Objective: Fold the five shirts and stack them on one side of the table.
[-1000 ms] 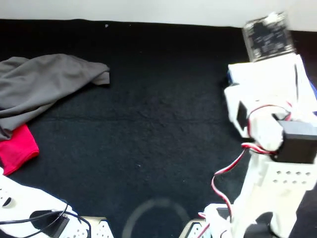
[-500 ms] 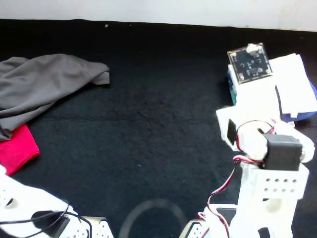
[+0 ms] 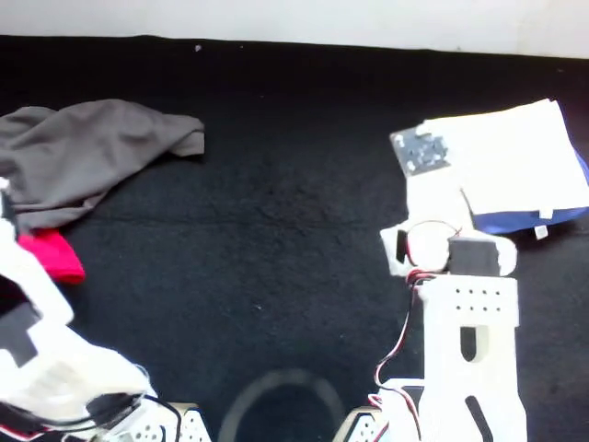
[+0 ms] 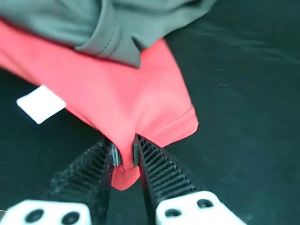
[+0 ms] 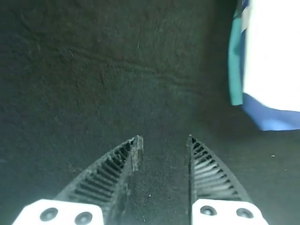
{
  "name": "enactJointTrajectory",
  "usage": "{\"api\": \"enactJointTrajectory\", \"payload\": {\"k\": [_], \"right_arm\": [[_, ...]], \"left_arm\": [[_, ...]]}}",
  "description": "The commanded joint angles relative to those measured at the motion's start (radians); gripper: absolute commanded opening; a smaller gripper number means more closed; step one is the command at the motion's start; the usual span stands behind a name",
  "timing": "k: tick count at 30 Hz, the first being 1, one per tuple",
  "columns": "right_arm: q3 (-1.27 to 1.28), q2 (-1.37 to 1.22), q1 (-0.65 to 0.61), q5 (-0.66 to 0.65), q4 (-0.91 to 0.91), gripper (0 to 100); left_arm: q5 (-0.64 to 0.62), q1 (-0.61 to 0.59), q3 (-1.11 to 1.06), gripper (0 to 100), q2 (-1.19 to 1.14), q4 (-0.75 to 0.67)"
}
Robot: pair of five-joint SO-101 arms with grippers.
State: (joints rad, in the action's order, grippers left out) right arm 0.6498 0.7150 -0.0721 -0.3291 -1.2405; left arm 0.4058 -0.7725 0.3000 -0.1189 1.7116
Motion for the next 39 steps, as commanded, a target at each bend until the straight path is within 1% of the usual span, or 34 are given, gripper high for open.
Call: {"api": "enactJointTrajectory", "payload": {"k": [1, 3, 7, 9, 11, 14, 17, 20, 23, 25, 28, 30, 32, 37, 39], "right_arm": [[0.067, 0.022, -0.002, 0.011, 0.073, 15.6], [0.105, 0.022, -0.002, 0.011, 0.096, 15.6], [0.170, 0.022, -0.002, 0.011, 0.124, 15.6], [0.197, 0.022, -0.002, 0.011, 0.134, 15.6], [0.223, 0.022, -0.002, 0.011, 0.142, 15.6], [0.260, 0.022, -0.002, 0.011, 0.157, 15.6], [0.300, 0.022, -0.002, 0.012, 0.183, 15.6], [0.335, 0.022, -0.007, 0.012, 0.211, 15.6], [0.360, 0.022, -0.019, 0.012, 0.229, 15.6], [0.371, 0.022, -0.042, 0.012, 0.231, 15.6], [0.372, 0.022, -0.107, 0.012, 0.229, 15.6], [0.371, 0.022, -0.153, 0.012, 0.231, 15.6], [0.366, 0.013, -0.200, 0.012, 0.231, 15.8], [0.349, 0.010, -0.337, 0.015, 0.242, 15.9], [0.323, -0.007, -0.392, 0.060, 0.248, 15.9]], "left_arm": [[-0.008, 0.168, 0.045, 1, 0.229, 0.021], [-0.006, 0.271, 0.047, 1, 0.332, 0.021], [-0.003, 0.518, 0.047, 1, 0.526, 0.012], [-0.003, 0.642, 0.047, 1, 0.607, -0.032], [-0.003, 0.740, 0.047, 1, 0.671, -0.101], [-0.005, 0.837, 0.047, 1, 0.734, -0.229], [-0.008, 0.875, 0.047, 1, 0.748, -0.331], [-0.014, 0.881, 0.039, 1, 0.746, -0.393], [-0.086, 0.875, 0.001, 1, 0.733, -0.399], [-0.104, 0.871, -0.079, 1, 0.714, -0.396], [-0.106, 0.808, -0.254, 1, 0.691, -0.387], [-0.103, 0.742, -0.384, 1, 0.684, -0.396], [-0.103, 0.654, -0.516, 1, 0.684, -0.457], [-0.101, 0.403, -0.825, 1, 0.682, -0.720], [-0.101, 0.318, -0.921, 1, 0.682, -0.824]]}}
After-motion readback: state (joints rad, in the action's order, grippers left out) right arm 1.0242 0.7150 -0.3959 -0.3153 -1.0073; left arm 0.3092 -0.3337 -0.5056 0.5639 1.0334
